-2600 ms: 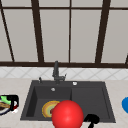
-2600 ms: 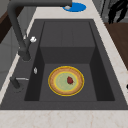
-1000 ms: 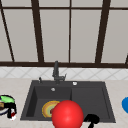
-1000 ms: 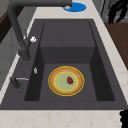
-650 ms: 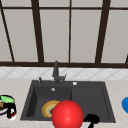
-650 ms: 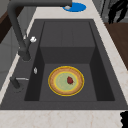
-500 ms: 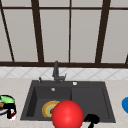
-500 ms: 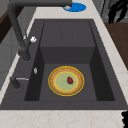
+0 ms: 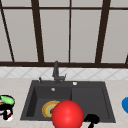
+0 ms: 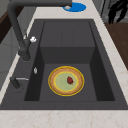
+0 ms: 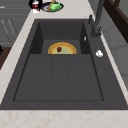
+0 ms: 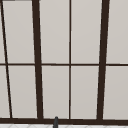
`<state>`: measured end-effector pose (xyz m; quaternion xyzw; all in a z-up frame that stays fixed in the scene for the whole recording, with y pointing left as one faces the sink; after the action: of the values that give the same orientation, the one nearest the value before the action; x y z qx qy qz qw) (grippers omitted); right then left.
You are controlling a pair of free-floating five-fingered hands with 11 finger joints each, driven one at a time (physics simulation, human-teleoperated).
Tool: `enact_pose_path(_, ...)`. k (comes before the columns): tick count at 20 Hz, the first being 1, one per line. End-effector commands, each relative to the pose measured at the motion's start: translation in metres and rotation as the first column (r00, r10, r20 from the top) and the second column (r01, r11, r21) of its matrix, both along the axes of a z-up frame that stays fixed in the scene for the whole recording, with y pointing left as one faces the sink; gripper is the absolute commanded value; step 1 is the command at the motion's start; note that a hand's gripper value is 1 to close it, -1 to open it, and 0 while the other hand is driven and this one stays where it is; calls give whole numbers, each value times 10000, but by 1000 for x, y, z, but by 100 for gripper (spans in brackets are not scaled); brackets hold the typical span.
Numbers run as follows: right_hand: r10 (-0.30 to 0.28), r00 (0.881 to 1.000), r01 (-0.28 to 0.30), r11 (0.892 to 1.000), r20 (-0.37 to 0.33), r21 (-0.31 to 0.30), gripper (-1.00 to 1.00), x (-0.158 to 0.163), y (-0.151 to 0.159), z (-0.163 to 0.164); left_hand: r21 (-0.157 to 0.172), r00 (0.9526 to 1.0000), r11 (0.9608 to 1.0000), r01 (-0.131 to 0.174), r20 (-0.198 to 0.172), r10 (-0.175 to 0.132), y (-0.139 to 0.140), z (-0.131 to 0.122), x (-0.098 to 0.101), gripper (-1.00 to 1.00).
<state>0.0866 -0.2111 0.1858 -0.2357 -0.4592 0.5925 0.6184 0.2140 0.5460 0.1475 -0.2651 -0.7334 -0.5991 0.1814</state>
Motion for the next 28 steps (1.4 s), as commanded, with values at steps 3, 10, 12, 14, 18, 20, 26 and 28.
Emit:
enact_pose_path(3,0,10000,0,10000,0,0,0,0,0,0,334,9939,9937,-1066,328,1055,6,-2,-2,100)
enact_pose_path(10,0,10000,0,10000,0,0,0,0,0,0,205,9960,9983,-545,716,529,12,-40,-1,100)
enact_pose_path(12,0,10000,0,10000,0,0,0,0,0,0,350,9965,9976,-592,606,570,18,-38,-1,100)
enact_pose_path(14,0,10000,0,10000,0,0,0,0,0,0,554,9969,9956,-751,275,737,20,-36,-1,100)
enact_pose_path(18,0,10000,0,10000,0,0,0,0,0,0,588,9994,9977,-335,126,328,8,-34,-7,100)
enact_pose_path(20,0,10000,0,10000,0,0,0,0,0,0,455,9994,9989,-135,-299,149,8,-28,-2,-100)
enact_pose_path(26,0,10000,0,10000,0,0,0,0,0,0,395,9928,9991,164,1178,-210,10,0,3,-100)
enact_pose_path(28,0,10000,0,10000,0,0,0,0,0,0,283,9955,9996,-19,946,-8,11,4,3,-100)
